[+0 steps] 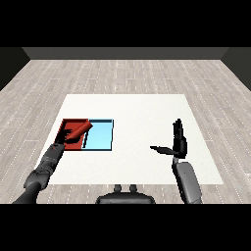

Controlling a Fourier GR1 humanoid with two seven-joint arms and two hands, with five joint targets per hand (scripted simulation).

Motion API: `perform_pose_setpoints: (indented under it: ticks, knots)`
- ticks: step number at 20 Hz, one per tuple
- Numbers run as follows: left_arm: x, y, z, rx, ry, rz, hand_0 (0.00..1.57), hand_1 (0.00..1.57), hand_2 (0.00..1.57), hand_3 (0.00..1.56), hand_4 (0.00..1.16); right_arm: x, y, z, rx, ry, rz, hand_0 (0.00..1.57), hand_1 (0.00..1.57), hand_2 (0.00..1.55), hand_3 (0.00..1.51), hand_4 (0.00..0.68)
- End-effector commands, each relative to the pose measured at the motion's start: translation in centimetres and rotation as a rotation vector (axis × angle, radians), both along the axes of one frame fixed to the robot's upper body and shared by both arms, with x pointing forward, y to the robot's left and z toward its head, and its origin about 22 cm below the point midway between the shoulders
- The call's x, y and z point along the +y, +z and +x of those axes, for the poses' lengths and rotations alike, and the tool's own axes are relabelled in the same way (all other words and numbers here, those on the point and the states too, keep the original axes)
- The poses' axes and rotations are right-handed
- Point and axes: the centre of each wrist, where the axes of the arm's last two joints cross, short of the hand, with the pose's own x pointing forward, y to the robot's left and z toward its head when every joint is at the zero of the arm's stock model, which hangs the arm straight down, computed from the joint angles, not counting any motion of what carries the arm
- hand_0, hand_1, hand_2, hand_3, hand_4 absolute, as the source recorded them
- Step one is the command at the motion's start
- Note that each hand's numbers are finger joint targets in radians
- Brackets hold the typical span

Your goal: Pick the red can and put it in the red box

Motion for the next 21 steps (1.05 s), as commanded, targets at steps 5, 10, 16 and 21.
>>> perform_pose_setpoints:
  ticks: [5, 10, 16, 21]
  knots:
    - [3.3, 1.1, -1.0, 0.025, 0.087, 0.097, 0.00, 0.00, 0.00, 0.00, 0.00, 1.4, -0.5, 0.7, -0.036, 0.036, 0.036, 0.00, 0.00, 0.00, 0.00, 0.000]
    - [1.8, 3.8, 1.7, -0.372, 0.163, -0.067, 0.00, 0.00, 0.00, 0.00, 0.00, -1.3, 0.4, -0.9, -0.022, 0.050, 0.061, 0.00, 0.00, 0.00, 0.00, 0.000]
    - [-4.9, 7.5, 6.3, -0.914, -0.070, -0.433, 0.00, 0.00, 0.00, 0.00, 0.00, 0.4, 0.1, -0.8, -0.042, 0.108, 0.106, 0.00, 0.00, 0.00, 0.00, 0.000]
    - [-9.6, 6.0, 5.6, -1.020, -0.254, -0.603, 0.00, 0.00, 0.00, 0.00, 0.00, 0.8, -1.4, -1.2, -0.003, 0.221, 0.172, 0.00, 0.00, 0.00, 0.00, 0.000]
